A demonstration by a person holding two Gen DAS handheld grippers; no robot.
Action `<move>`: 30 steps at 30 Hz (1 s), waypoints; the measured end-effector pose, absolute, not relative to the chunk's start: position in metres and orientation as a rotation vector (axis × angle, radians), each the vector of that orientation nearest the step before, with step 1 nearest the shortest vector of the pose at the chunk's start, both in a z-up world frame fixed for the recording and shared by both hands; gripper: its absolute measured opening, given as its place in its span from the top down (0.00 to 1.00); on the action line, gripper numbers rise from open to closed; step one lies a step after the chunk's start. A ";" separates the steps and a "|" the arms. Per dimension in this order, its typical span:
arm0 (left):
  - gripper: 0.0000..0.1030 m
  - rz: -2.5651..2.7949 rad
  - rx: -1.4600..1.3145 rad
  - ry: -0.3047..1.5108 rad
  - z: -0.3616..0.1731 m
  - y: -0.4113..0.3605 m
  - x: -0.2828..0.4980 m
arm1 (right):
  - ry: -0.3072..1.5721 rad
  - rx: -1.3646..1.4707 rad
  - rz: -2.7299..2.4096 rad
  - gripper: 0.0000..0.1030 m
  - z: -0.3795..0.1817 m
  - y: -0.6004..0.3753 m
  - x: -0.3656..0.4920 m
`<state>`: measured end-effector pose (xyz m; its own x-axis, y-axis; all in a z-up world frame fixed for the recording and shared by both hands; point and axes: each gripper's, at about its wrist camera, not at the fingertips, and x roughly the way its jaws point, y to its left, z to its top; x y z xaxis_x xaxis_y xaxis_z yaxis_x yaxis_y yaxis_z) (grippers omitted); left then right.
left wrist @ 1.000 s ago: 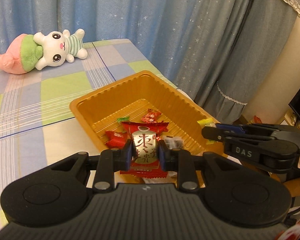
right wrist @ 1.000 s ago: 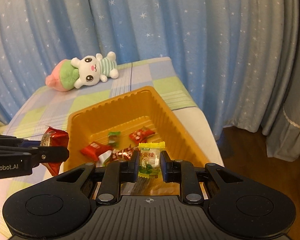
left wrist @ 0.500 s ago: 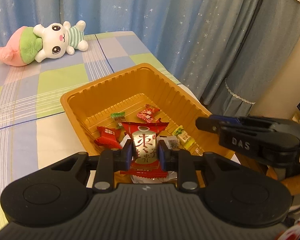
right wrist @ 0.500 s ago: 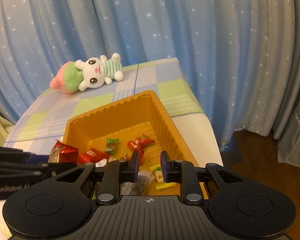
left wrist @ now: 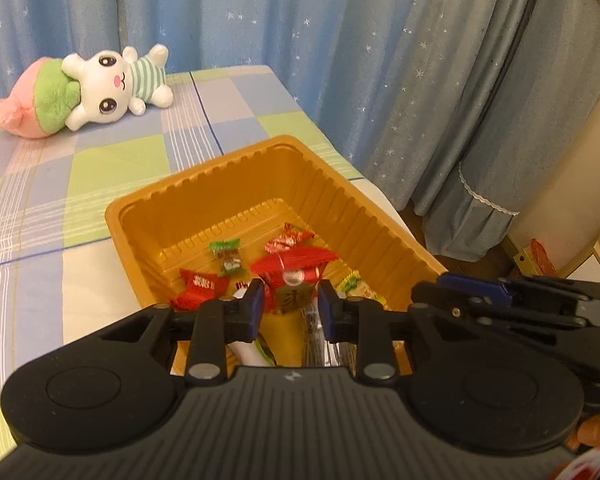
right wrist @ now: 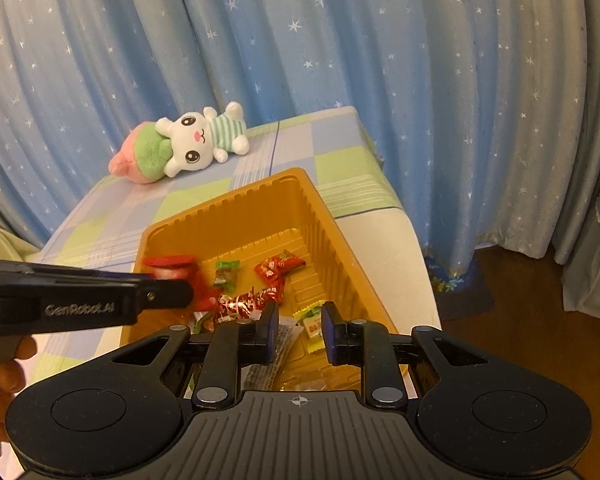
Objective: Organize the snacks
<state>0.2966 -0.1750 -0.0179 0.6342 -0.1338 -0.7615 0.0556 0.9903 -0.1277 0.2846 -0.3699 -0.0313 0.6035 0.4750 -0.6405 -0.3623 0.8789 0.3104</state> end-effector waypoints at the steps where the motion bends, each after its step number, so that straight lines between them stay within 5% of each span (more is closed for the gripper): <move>1: 0.69 -0.102 -0.091 0.874 -0.017 -0.175 0.296 | 0.786 0.156 0.487 0.76 -0.030 -0.371 0.284; 2: 0.64 -0.098 -0.090 0.874 -0.016 -0.175 0.296 | 0.786 0.158 0.488 0.74 -0.029 -0.371 0.283; 6: 0.59 -0.077 -0.096 0.877 -0.014 -0.171 0.289 | 0.772 0.183 0.484 0.37 -0.026 -0.374 0.279; 20: 0.24 0.031 -0.119 0.887 0.000 -0.124 0.219 | 0.820 0.198 0.528 0.17 -0.014 -0.352 0.249; 30: 0.23 0.063 -0.147 0.956 0.002 -0.063 0.162 | 0.874 0.149 0.536 0.14 -0.012 -0.304 0.197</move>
<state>0.1618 -0.0630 0.0019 0.5758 -0.0117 -0.8175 -0.1185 0.9881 -0.0977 0.1966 -0.3036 -0.0124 0.5194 0.5045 -0.6897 -0.3857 0.8586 0.3376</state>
